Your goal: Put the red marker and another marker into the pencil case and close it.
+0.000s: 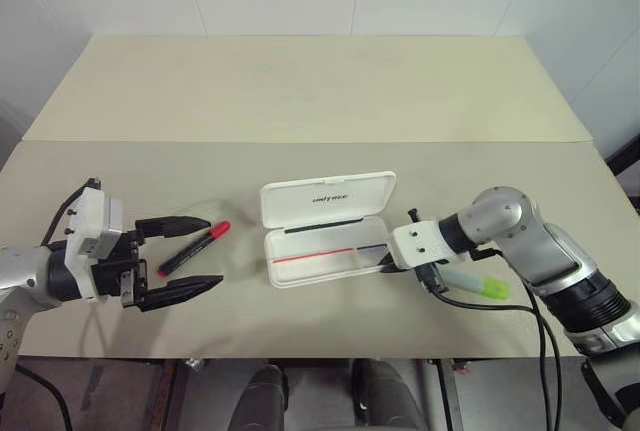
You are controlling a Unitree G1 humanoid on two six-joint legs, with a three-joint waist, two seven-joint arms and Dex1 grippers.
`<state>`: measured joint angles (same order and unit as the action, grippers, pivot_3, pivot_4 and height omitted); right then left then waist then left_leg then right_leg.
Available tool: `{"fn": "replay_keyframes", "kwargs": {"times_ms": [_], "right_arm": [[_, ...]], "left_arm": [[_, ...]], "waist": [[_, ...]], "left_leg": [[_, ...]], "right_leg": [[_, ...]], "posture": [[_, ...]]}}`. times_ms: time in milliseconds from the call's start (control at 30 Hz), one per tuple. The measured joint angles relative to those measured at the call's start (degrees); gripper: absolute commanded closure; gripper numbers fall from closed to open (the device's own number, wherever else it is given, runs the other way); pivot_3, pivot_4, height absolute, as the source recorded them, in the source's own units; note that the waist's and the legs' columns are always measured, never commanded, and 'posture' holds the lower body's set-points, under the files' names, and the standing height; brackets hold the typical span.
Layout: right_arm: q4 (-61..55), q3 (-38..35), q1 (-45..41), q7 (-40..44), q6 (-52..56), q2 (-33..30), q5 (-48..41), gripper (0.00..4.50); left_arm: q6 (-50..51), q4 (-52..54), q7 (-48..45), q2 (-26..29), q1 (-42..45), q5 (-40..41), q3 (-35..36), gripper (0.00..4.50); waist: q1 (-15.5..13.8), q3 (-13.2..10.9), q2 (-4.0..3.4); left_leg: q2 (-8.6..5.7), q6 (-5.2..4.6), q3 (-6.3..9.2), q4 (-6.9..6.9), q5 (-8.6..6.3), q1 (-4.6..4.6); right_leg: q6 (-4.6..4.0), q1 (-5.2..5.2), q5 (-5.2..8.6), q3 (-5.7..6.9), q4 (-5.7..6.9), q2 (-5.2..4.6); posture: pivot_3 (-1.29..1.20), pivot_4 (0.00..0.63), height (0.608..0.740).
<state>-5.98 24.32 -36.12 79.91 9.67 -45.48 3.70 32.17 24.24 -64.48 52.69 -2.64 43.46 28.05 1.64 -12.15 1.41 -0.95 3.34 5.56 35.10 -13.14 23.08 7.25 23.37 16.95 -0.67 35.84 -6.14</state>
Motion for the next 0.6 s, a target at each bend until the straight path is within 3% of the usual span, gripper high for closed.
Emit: {"fn": "replay_keyframes", "kwargs": {"times_ms": [300, 500, 600], "right_arm": [[-4.77, 2.38, -1.95, -1.61, 13.16, 3.53, 4.93, 4.46], [-6.10, 3.57, -2.28, -2.20, 16.88, 6.02, 5.21, 2.61], [-6.23, 3.56, -3.02, -2.46, 17.25, 6.35, 4.60, 2.61]], "left_arm": [[0.30, 0.00, 0.16, 0.00, 1.69, 0.02, -0.78, 0.00], [0.35, -0.01, 0.16, 0.01, 2.07, 0.02, -1.54, 0.00], [0.35, -0.05, 0.09, 0.01, 2.09, 0.02, -1.55, 0.00]], "waist": [[0.15, 0.01, 0.01], [-0.01, 0.00, -0.01], [-0.04, -0.01, -0.01]], "left_leg": [[0.82, 0.21, -0.07, 0.00, 0.13, -0.14], [0.96, 0.27, -0.15, 0.00, 0.17, -0.16], [0.94, 0.28, -0.23, 0.00, 0.16, -0.13]], "right_leg": [[-1.12, 0.00, -0.12, -0.03, -0.17, 0.95], [-1.19, 0.03, -0.19, -0.19, -0.17, 1.14], [-1.10, 0.04, -0.24, -0.29, -0.22, 1.13]], "posture": [[0.00, 0.150, 0.740], [0.00, 0.150, 0.740], [0.00, 0.150, 0.740]]}}
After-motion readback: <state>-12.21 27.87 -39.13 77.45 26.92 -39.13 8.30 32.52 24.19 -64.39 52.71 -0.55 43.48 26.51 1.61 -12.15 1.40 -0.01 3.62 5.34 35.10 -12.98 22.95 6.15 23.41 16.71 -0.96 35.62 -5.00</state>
